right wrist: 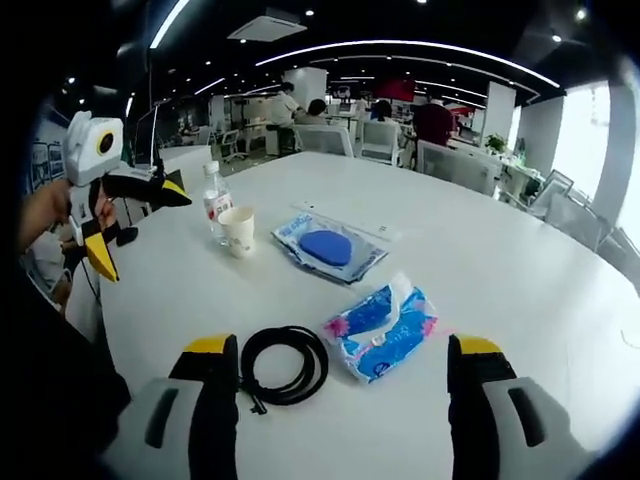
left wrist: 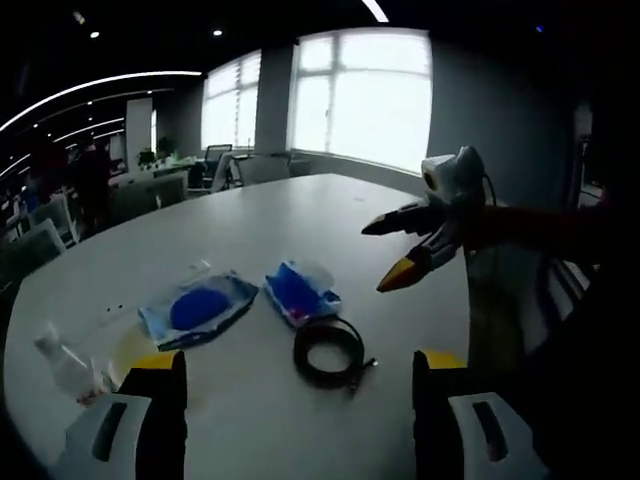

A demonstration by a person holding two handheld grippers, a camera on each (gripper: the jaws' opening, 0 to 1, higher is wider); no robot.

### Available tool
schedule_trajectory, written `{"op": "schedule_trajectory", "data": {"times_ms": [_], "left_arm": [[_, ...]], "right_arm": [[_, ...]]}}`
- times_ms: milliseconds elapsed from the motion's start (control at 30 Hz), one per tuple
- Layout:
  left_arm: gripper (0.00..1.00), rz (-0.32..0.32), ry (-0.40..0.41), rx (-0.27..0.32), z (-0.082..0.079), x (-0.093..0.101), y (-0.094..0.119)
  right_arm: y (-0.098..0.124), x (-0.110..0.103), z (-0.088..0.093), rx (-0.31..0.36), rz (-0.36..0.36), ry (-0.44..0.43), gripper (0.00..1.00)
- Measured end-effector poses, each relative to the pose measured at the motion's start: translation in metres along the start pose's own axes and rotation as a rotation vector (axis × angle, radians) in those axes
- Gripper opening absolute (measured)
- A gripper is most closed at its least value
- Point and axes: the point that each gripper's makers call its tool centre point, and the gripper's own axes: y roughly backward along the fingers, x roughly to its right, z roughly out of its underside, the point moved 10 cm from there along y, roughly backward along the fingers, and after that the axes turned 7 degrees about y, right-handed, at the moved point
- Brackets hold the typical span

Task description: Arrange the tabletop items into an orderly group along one side of the table until the central work area is clear of visible clutter.

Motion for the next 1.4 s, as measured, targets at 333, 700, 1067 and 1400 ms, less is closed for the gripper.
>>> {"op": "schedule_trajectory", "data": {"times_ms": [333, 700, 1067, 1400], "left_arm": [[0.82, 0.052, -0.027, -0.010, -0.011, 0.000, -0.017], [0.67, 0.112, -0.061, -0.029, -0.021, 0.007, -0.042], [0.61, 0.106, 0.001, -0.100, -0.017, 0.019, -0.074], [0.56, -0.008, 0.136, -0.163, -0.007, 0.029, -0.096]], "right_arm": [[-0.008, 0.020, 0.000, -0.035, -0.015, 0.051, 0.76], [-0.016, 0.037, 0.002, -0.061, -0.034, 0.088, 0.69], [-0.036, 0.060, 0.009, -0.098, -0.072, 0.151, 0.65], [-0.056, 0.078, 0.008, -0.119, -0.108, 0.251, 0.60]]}}
